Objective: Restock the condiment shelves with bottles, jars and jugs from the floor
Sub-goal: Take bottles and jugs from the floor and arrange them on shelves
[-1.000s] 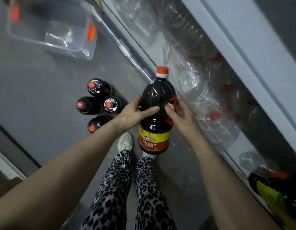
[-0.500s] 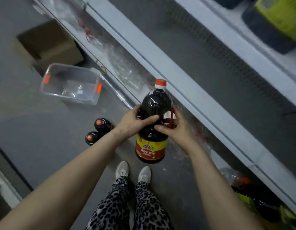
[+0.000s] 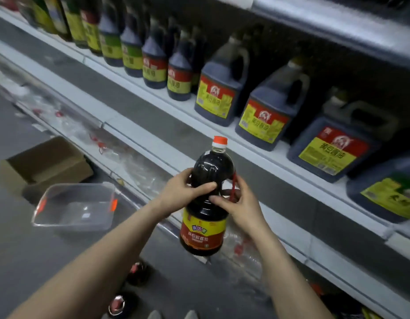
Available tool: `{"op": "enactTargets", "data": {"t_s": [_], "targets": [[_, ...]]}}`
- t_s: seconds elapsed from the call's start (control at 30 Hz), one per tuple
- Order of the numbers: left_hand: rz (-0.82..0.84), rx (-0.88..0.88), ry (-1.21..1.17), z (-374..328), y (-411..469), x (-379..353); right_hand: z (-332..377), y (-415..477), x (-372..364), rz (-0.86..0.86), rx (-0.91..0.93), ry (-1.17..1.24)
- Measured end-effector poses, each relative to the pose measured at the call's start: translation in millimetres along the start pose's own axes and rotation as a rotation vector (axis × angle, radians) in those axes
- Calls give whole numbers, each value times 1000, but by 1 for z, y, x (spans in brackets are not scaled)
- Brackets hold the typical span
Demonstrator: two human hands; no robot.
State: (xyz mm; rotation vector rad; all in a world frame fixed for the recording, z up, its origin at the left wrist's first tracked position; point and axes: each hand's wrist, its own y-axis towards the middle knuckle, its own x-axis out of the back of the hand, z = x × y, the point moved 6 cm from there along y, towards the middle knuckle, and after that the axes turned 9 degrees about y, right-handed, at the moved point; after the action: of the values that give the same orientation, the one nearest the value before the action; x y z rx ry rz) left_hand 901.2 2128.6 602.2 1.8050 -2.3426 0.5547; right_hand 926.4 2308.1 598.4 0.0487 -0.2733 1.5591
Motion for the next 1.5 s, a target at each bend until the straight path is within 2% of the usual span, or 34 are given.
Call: {"op": "enactTargets", "data": {"t_s": [0.17,0.6,0.9,1.07,1.3,1.5], "targets": [[19,-110,79,-53,5,-5,38,-14,32,-126,86,-12],[120,-362,85,-161,16,-28,114,-42,104,-335,253,-67],[89,-559,164,-249,12,-22,186,-55,142,-395,421,-60],[144,-621,91,-295,10,-17,232,-61,161,-444,484,-115],[56,-756,45,-381,5,12,320,-56,186,-457,620,-134],[-81,-847,2,-450,3,42,399,-43,204,-474,769,-185]]}}
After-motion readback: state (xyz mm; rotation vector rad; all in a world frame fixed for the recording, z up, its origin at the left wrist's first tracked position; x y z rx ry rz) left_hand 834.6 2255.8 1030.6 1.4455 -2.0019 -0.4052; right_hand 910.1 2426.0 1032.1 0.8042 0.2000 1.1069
